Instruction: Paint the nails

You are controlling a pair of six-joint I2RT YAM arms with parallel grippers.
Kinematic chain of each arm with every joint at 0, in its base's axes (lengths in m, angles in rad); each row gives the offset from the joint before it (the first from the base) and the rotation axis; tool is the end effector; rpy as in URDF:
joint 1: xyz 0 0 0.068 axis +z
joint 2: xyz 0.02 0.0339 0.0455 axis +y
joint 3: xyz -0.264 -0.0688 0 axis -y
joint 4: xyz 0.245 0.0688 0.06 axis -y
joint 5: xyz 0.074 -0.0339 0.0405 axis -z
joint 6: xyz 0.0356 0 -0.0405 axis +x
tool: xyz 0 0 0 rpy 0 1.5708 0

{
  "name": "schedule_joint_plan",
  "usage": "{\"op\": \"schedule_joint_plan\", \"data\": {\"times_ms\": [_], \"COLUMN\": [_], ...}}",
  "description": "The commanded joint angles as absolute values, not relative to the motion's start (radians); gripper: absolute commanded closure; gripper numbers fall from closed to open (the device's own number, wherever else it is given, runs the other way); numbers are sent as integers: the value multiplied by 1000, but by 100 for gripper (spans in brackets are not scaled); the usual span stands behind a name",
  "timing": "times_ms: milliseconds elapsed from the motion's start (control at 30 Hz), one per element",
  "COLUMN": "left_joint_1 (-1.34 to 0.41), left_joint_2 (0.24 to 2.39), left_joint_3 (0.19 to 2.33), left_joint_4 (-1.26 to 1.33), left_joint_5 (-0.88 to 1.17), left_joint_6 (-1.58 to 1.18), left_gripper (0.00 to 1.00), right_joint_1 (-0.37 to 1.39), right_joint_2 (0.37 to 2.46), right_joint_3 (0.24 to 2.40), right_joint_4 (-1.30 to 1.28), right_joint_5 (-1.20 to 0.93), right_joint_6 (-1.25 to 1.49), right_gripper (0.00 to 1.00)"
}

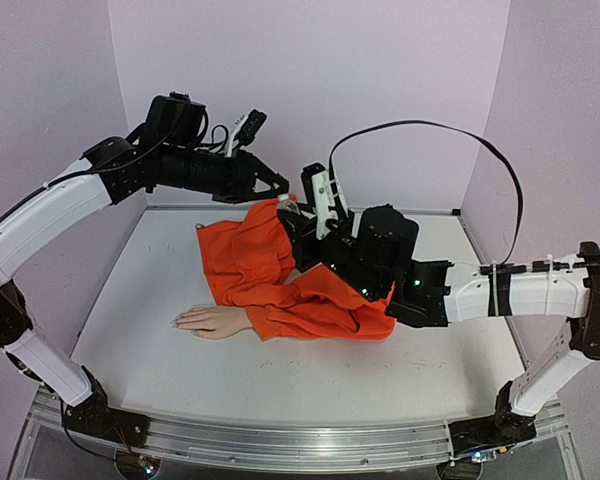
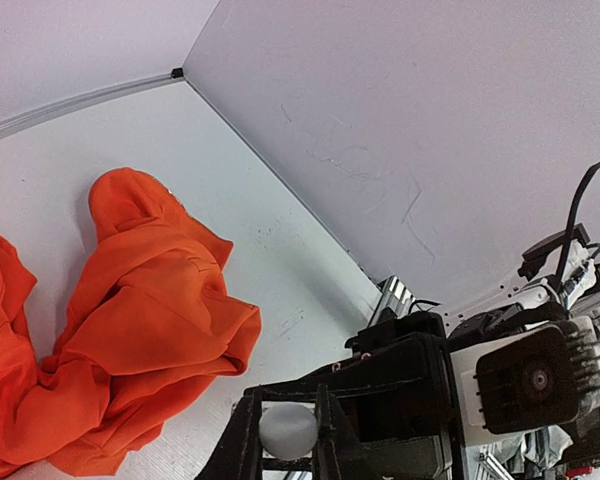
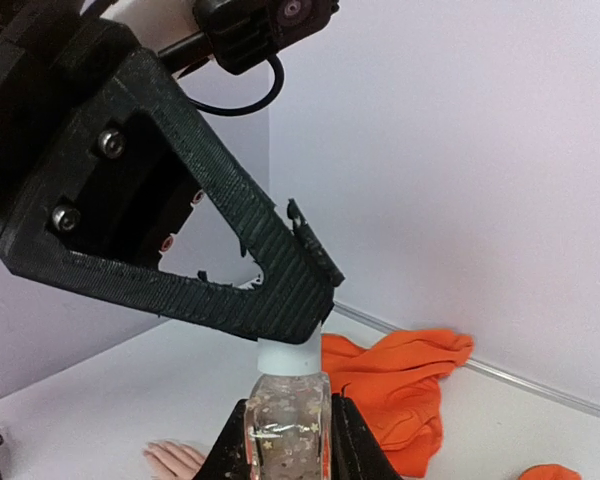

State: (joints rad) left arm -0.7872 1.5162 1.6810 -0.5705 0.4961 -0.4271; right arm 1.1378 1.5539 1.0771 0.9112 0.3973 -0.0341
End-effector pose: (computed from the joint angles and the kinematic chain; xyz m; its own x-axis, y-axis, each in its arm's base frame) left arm 0.2239 -0.2487 0.4349 -0.6395 0.1257 -0.7585 0.7326 0.3988 -0.5516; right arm 0.1626 0.3189 0.3633 0.2000 0.3577 -0.9121 -0.6833 0.7181 0.1318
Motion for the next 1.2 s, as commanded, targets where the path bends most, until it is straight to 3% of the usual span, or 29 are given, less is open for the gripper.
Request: {"op": "schedule_joint_plan", "data": {"times_ms": [0,67,200,267,367,500,700,900,1167], "left_joint_1": [-808,-808,-806,-797,-785,-782,-782,-782,-782], "left_joint_2": [1548,1549,1518,1493,1458,1445,1497,1509,1514], "left_joint_3": [1723,1728,1714,1699,1671,1665,1711,1731,1741], "left_joint_4": [-563,-563,-563,-563,-563,-562,-622,-638,-648], "left_joint_5": [528,540,527,534,541,543,567,574,554], "left_joint_6": [-437,-431,-414,-407,-399,-396,-393,-384,-379], "left_gripper": [98,88,42,31,23,26,45,50,66], "right_joint_1": [1152,1148,1051,987,908,853,850,848,849], "right_joint_2": [1492,1478,1461,1453,1457,1485,1500,1515,1521], "right_joint_3": [1081,1071,1064,1063,1069,1094,1114,1136,1137], "right_joint_4": [1023,1023,986,961,941,933,908,866,846], "right_joint_5": [436,319,5,-152,-380,-562,-551,-556,-564], "right_joint_6": [-185,-175,-68,-13,90,166,160,134,119], "right_gripper": [100,100,100,100,100,100,100,100,100]}}
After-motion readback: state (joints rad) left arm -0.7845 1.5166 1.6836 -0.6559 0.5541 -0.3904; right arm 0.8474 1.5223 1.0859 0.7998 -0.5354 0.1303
